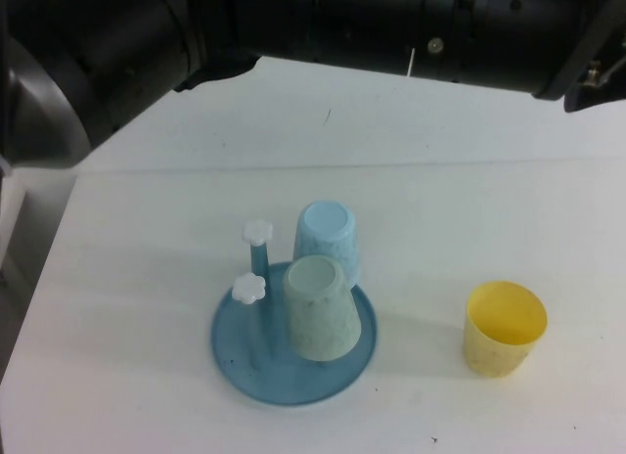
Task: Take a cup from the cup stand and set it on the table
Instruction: Hand over the cup
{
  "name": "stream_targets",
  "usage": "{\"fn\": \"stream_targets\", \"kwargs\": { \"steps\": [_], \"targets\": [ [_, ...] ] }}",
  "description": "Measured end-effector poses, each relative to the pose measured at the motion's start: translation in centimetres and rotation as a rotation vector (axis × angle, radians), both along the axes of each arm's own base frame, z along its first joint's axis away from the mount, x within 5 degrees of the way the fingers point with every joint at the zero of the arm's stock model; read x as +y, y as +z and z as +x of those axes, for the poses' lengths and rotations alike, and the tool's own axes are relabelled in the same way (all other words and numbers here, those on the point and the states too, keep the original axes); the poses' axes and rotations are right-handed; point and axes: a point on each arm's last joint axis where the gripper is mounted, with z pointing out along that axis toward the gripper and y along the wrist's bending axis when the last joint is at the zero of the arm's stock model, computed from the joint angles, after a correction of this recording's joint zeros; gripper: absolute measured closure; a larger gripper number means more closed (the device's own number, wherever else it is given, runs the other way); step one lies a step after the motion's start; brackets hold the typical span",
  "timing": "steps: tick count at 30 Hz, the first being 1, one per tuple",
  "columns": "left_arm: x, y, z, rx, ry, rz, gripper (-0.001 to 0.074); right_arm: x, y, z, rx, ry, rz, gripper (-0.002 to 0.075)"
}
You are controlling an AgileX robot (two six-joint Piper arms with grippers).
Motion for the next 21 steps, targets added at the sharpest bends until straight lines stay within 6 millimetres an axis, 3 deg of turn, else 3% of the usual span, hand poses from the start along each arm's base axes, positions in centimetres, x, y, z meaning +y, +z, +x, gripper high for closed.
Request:
{"fn": "stream_targets", "kwargs": {
  "steps": [6,11,14,17,21],
  "targets": [
    [-0.2,-0.1,0.1,-0.029,0.0,-0.006,0.0209,0.1,0.0,-0.1,-0.004,0.012,-0.004,0.0685],
    [-0.3,-0.9,-0.1,-0.066,-0.034,0.049,0.0111,-0.2,0.1,0.1,-0.012,-0.028,-0.008,0.0707],
    [-0.2,-0.9,-0.4,-0.08,-0.062,0.064,0.0112,-0.3,0.0,0.4,0.011,-0.045,0.003,0.0707],
    [0.0,-0.6,-0.8,-0.096,-0.096,0.102,0.0189,-0.4,-0.3,1.3,0.082,-0.067,-0.068,0.0708],
    [0.6,-0.5,-1.0,-0.139,-0.079,0.246,0.0428,-0.6,-0.5,3.5,0.251,-0.094,-0.225,0.0708]
  ]
}}
